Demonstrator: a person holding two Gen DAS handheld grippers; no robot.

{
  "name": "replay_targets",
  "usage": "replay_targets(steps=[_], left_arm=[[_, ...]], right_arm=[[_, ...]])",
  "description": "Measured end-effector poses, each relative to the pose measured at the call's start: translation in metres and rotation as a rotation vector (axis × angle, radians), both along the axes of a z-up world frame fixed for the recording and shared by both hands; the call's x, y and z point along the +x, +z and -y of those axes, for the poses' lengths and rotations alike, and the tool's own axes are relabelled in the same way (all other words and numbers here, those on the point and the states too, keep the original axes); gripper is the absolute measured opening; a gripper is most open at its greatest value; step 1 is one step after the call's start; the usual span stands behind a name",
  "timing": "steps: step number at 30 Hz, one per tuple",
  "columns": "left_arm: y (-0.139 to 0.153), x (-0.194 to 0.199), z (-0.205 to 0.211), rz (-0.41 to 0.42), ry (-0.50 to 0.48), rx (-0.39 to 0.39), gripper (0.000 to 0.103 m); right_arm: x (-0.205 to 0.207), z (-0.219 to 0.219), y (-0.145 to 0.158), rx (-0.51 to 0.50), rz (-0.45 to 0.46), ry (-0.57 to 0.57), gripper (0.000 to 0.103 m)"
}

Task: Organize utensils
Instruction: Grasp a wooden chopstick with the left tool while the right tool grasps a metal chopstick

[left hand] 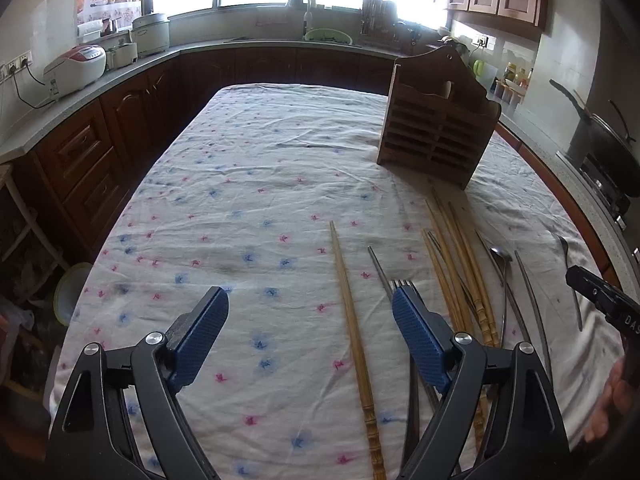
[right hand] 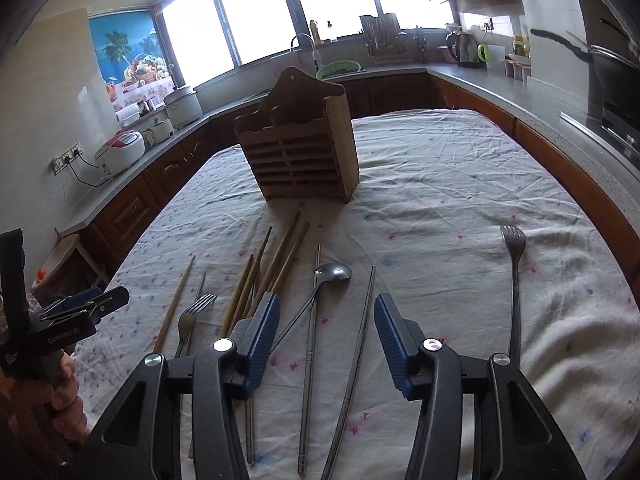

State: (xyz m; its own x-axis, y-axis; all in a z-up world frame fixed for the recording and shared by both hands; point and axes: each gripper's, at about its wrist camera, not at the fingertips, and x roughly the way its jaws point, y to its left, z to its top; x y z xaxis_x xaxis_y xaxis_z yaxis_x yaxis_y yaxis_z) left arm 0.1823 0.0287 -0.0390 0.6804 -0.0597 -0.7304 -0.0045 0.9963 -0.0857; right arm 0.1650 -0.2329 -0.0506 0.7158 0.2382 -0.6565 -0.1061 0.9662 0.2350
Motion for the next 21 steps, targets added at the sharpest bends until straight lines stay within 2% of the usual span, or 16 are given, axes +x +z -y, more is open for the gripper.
replay_targets(steps=[3,14,16,18,19,21], left_arm=[[-0.009,0.018,0.001,-0.051,-0.007,-0.009,0.08],[-0.027,0.076,0.014,-0.157,-0.03,0.024,0.072],[-0.03,0.086,0.018,-0.173,-0.041,0.035,0.064],[-0.035,0.096,0.023,-0.2,-0.06,0.039,0.041],[-0.039,0.101,0.025,-0.22,-0.07,0.039,0.034],[-0.04,0.103,0.032,-0.2,-0.084,0.092,0.03]], right_arm=[[0.019,0.003,-0.015,0.012,-0.059,-0.013,0.036],[0.074,0.001,-0.046,-0.038,-0.193,-0.023,0.028],[0.081,0.0,-0.05,-0.052,-0.21,-0.023,0.026],[0.085,-0.002,-0.049,-0.072,-0.212,-0.02,0.025],[0.089,-0.003,-0.049,-0.078,-0.215,-0.017,0.024],[0.092,-0.005,-0.05,-0.097,-0.217,-0.015,0.022]])
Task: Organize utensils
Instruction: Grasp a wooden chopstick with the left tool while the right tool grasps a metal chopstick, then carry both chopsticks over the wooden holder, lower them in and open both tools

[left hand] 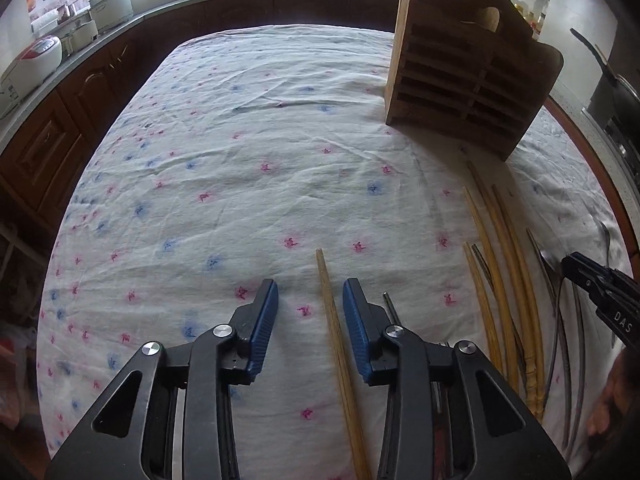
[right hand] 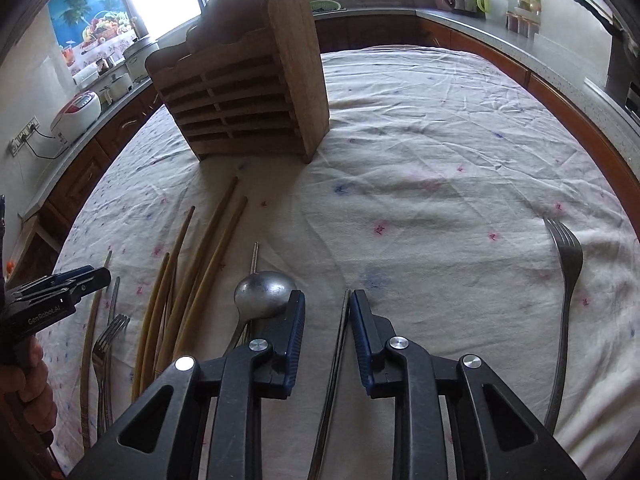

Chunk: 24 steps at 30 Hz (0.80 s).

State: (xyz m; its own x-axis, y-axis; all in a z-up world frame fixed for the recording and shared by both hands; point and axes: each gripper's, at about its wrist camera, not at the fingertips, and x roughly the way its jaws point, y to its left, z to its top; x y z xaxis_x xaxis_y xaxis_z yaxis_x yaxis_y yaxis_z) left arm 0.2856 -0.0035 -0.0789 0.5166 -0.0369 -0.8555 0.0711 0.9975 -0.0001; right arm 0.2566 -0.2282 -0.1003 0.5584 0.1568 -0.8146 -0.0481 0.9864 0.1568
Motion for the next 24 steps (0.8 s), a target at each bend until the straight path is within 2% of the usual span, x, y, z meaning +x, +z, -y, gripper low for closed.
replay_targets(steps=[2,4,5,11,17,24], left_arm=[[0.001,0.001,0.003,0.008,-0.016,0.003,0.021],[0.001,0.003,0.005,0.01,-0.027,-0.001,0.009],[0.002,0.003,0.004,0.008,-0.027,-0.007,0.007],[0.013,-0.005,0.0,0.014,-0.052,-0.098,0.004],[0.05,-0.027,-0.016,0.084,-0.049,-0.201,0.004],[0.097,-0.051,-0.031,0.188,-0.046,-0.258,0.004]], right_arm=[[0.002,-0.002,0.0,-0.024,0.003,0.004,0.018],[0.004,-0.002,-0.001,-0.052,0.01,-0.001,0.005],[0.004,0.0,-0.001,-0.049,0.012,-0.003,0.005],[0.0,0.008,0.007,0.041,0.009,0.0,0.004],[-0.015,0.008,0.048,0.104,0.094,0.031,0.003],[-0.026,0.011,0.096,0.14,0.201,0.048,0.003]])
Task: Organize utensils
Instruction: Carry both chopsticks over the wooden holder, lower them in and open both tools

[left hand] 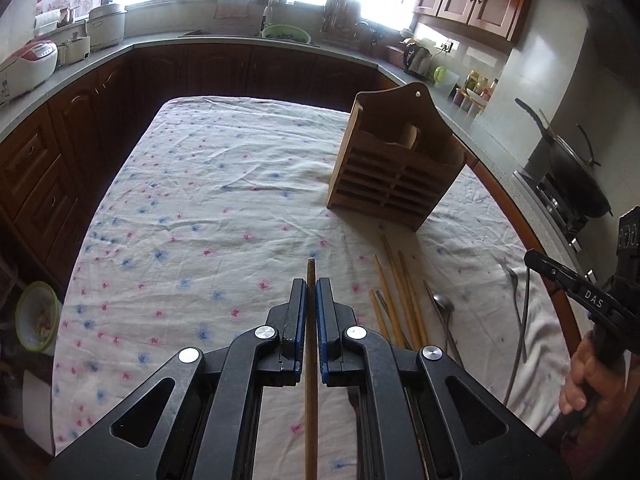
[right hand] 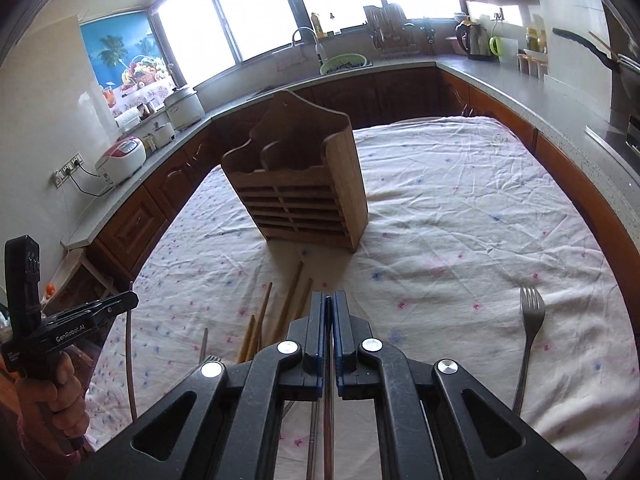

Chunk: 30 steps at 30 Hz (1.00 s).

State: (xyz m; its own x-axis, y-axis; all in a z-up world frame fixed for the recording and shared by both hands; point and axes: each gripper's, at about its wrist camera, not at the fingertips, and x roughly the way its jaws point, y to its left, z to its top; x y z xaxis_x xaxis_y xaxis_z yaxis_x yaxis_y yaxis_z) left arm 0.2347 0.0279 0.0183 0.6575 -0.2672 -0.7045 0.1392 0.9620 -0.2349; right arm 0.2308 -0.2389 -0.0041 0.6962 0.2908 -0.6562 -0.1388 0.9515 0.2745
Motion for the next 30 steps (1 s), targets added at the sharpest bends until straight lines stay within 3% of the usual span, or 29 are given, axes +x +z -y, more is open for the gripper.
replay_targets(steps=[15,30], left_arm=[[0.067,-0.025,-0.015,0.179,0.006,-0.058,0.004],[0.145,0.027,-0.007,0.414,0.048,-0.132,0.004]], right_arm=[[-0.017,0.003,0.071,0.015,0.179,0.004,0.003],[0.019,0.011,0.143,0.067,0.406,-0.078,0.003]])
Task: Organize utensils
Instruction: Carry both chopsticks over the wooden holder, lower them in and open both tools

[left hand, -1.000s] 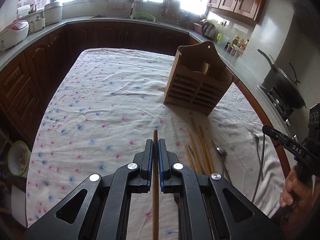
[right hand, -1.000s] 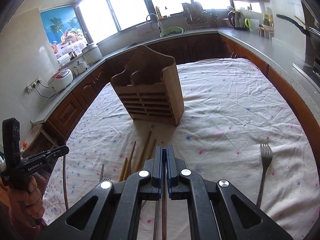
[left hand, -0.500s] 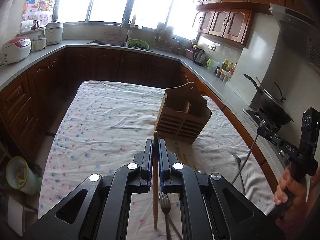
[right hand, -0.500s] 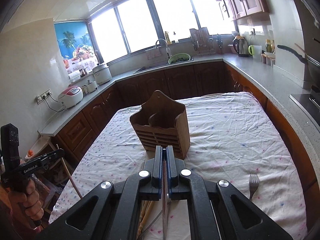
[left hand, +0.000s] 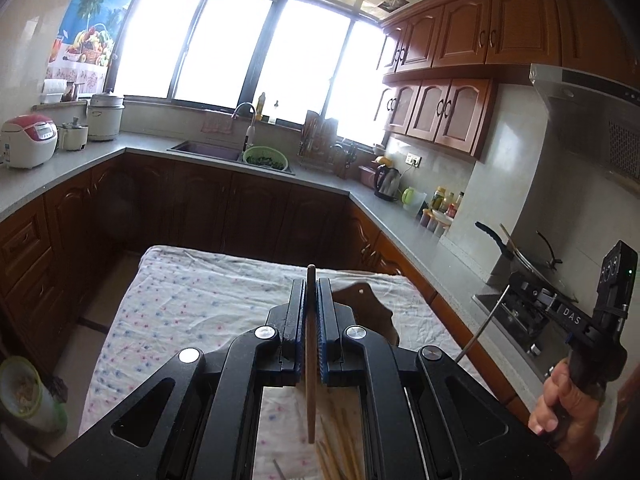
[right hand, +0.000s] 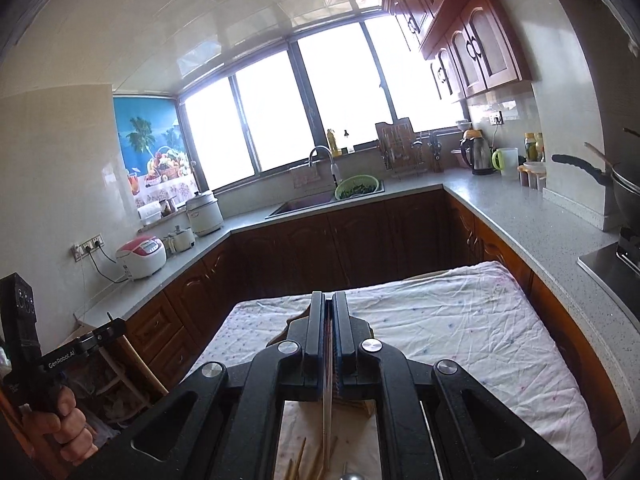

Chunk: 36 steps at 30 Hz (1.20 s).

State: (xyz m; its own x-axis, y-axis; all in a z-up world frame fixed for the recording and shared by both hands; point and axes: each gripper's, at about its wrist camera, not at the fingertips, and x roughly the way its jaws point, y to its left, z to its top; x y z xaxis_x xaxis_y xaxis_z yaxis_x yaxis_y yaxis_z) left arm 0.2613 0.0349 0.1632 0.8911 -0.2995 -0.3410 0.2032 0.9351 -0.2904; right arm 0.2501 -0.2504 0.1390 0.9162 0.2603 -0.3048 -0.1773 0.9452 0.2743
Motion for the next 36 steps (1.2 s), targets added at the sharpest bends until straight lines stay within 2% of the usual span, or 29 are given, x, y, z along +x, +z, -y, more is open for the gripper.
replay_targets(steps=[6,12,15,20,26,32,36], left_arm=[[0.027,0.043,0.01,0.074,0.015,-0.019,0.004],[0.029,0.09,0.016,0.152,0.056,-0.082,0.004],[0.016,0.115,0.02,0.156,0.077,-0.11,0.004],[-0.026,0.149,0.035,0.1,0.082,-0.129,0.004],[-0.071,0.165,0.048,0.057,0.104,-0.128,0.004],[-0.095,0.172,0.057,0.006,0.089,-0.101,0.005],[-0.094,0.169,0.059,0.016,0.084,-0.072,0.005]], right_arm=[[0.04,0.004,0.023,0.059,0.075,-0.036,0.003],[0.079,0.007,0.022,0.093,0.112,-0.091,0.003],[0.094,0.008,0.008,0.091,0.106,-0.12,0.003],[0.116,0.009,-0.032,0.119,0.081,-0.133,0.003],[0.129,0.009,-0.072,0.138,0.065,-0.159,0.003],[0.129,0.008,-0.093,0.155,0.054,-0.15,0.003],[0.129,0.005,-0.099,0.13,0.052,-0.152,0.004]])
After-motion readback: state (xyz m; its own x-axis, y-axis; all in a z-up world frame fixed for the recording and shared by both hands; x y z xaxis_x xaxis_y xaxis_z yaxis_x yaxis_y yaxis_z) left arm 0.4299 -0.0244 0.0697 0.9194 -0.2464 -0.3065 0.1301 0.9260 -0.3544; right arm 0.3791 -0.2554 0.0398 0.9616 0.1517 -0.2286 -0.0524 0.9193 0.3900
